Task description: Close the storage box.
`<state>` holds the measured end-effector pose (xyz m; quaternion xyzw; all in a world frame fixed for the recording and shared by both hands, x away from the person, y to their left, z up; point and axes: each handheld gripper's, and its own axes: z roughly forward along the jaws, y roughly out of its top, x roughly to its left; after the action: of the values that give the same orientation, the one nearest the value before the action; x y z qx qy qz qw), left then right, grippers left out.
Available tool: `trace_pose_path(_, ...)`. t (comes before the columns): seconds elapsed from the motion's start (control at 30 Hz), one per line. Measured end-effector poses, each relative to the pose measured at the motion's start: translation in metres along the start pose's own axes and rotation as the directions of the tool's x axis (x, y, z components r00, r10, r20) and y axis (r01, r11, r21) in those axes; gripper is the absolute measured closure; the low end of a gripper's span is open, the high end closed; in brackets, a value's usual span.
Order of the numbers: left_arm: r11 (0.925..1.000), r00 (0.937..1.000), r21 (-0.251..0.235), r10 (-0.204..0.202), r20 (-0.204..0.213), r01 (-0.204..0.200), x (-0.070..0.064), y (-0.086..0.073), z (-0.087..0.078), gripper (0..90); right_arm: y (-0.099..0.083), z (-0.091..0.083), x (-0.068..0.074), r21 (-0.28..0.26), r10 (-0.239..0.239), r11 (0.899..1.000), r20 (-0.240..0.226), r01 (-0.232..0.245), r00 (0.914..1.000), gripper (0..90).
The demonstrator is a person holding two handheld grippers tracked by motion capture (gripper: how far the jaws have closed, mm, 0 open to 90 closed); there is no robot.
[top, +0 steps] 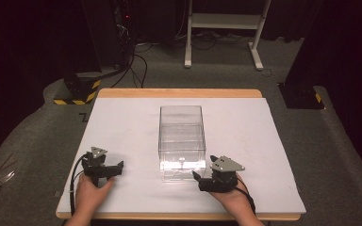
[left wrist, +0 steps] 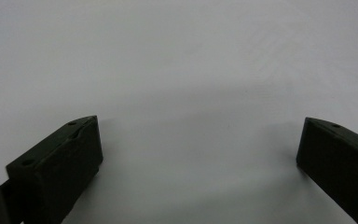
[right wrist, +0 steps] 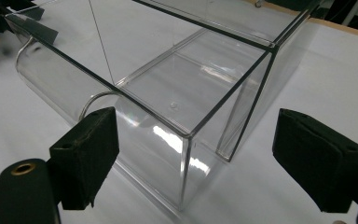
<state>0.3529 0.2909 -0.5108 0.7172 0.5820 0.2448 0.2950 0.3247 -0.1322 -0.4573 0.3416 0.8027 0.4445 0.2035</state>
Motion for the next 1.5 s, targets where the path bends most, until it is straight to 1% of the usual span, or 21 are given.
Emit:
trace_pose_path(0.2, 1.0, 1.0, -0.002, 0.0, -0.001, 0.0, 0.0, 0.0, 0.0, 0.5, 0.001, 0.003, -0.001, -0.005, -0.004, 1.0, 0.01, 0.004, 0.9999, 14.7)
trace_pose_path(0.23, 1.0, 1.0, -0.002, 0.0, -0.002, 0.0, 0.0, 0.0, 0.0, 0.6, 0.001, 0.005, -0.003, -0.012, -0.002, 1.0, 0.01, 0.002, 1.0, 14.7)
trace_pose_path(0.6, 1.0, 1.0, -0.001, 0.0, -0.002, 0.0, 0.0, 0.0, 0.0, 0.6, 0.004, 0.015, -0.011, -0.013, 0.004, 1.0, 0.022, -0.004, 0.9998, 14.7)
trace_pose_path(0.7, 1.0, 1.0, -0.001, 0.0, -0.002, 0.0, 0.0, 0.0, 0.0, 0.6, 0.006, 0.019, -0.013, -0.015, 0.008, 1.0, 0.037, -0.008, 0.9993, 14.7)
trace_pose_path(0.87, 1.0, 1.0, -0.001, 0.0, -0.001, 0.0, 0.0, 0.0, 0.0, 0.5, 0.008, 0.022, -0.015, -0.018, 0.014, 1.0, 0.046, -0.013, 0.9989, 14.8)
trace_pose_path(1.13, 1.0, 1.0, 0.002, 0.001, 0.0, -0.001, 0.0, 0.0, 0.0, 0.6, 0.012, 0.032, -0.021, -0.026, 0.045, 0.999, 0.065, -0.043, 0.9969, 15.4)
trace_pose_path(1.5, 1.0, 1.0, 0.001, 0.001, -0.001, -0.001, 0.0, 0.0, 0.0, 0.5, 0.017, 0.042, -0.027, -0.039, 0.061, 0.998, 0.092, -0.058, 0.9939, 16.1)
